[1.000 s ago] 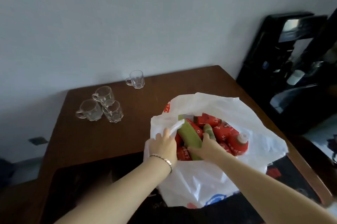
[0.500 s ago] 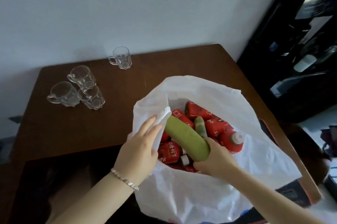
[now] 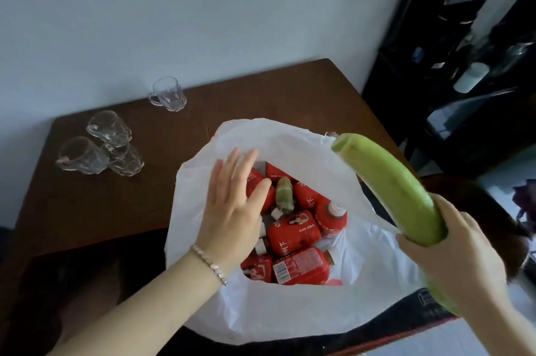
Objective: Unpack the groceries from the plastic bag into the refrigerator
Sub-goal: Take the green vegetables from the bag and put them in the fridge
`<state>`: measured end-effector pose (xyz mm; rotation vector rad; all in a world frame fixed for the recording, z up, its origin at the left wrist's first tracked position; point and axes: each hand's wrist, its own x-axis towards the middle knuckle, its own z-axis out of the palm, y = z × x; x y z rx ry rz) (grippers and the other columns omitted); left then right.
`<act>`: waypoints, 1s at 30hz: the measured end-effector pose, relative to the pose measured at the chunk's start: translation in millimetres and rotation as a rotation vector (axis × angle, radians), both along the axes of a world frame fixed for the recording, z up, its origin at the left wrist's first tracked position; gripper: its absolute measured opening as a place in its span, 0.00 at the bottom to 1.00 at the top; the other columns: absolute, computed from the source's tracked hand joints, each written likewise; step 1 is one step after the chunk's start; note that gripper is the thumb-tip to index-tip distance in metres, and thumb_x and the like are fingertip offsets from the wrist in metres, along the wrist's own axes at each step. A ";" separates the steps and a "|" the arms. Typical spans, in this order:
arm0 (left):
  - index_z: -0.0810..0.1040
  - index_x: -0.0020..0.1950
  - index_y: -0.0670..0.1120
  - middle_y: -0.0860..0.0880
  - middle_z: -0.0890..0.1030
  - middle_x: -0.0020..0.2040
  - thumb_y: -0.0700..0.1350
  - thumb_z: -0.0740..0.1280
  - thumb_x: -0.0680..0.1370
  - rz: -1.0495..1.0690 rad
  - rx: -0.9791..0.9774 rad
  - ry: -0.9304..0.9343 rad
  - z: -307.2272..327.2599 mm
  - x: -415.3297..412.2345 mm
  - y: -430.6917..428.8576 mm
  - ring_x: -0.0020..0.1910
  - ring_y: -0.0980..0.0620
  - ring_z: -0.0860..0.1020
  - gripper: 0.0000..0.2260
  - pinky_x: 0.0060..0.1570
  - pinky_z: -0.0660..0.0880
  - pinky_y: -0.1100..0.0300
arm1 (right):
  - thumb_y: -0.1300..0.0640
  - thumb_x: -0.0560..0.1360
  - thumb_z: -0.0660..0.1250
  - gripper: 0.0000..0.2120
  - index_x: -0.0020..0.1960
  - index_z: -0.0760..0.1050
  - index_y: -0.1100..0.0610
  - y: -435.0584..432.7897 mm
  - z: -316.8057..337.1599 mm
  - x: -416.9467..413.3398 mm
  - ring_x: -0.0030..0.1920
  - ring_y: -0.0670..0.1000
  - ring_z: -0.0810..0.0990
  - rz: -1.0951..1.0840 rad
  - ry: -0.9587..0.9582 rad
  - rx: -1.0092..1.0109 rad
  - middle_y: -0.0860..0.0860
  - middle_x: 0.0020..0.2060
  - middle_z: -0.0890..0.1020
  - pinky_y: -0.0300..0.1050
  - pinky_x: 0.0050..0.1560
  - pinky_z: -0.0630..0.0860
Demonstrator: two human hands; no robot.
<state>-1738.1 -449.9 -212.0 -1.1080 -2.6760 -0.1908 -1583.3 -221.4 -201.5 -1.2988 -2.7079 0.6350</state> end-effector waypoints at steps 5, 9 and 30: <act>0.70 0.61 0.47 0.48 0.77 0.56 0.59 0.64 0.74 0.288 -0.140 -0.750 -37.1 -24.5 70.4 0.53 0.47 0.77 0.21 0.49 0.77 0.55 | 0.48 0.65 0.75 0.35 0.69 0.65 0.48 13.0 -18.2 0.4 0.41 0.50 0.72 0.019 -0.006 -0.094 0.49 0.49 0.75 0.42 0.35 0.68; 0.68 0.64 0.45 0.45 0.78 0.58 0.57 0.68 0.72 0.445 -0.110 -0.841 -80.5 -39.3 87.3 0.56 0.45 0.77 0.26 0.54 0.76 0.50 | 0.48 0.65 0.75 0.35 0.68 0.66 0.46 16.2 -19.9 1.7 0.40 0.50 0.71 0.042 -0.012 -0.142 0.45 0.47 0.72 0.38 0.32 0.65; 0.71 0.52 0.54 0.49 0.82 0.47 0.40 0.67 0.75 0.051 0.212 -1.294 52.9 -25.7 -3.5 0.42 0.54 0.84 0.12 0.48 0.80 0.56 | 0.51 0.61 0.75 0.28 0.60 0.73 0.45 -62.5 13.4 30.5 0.43 0.50 0.75 -0.192 0.028 -0.143 0.45 0.45 0.76 0.43 0.40 0.69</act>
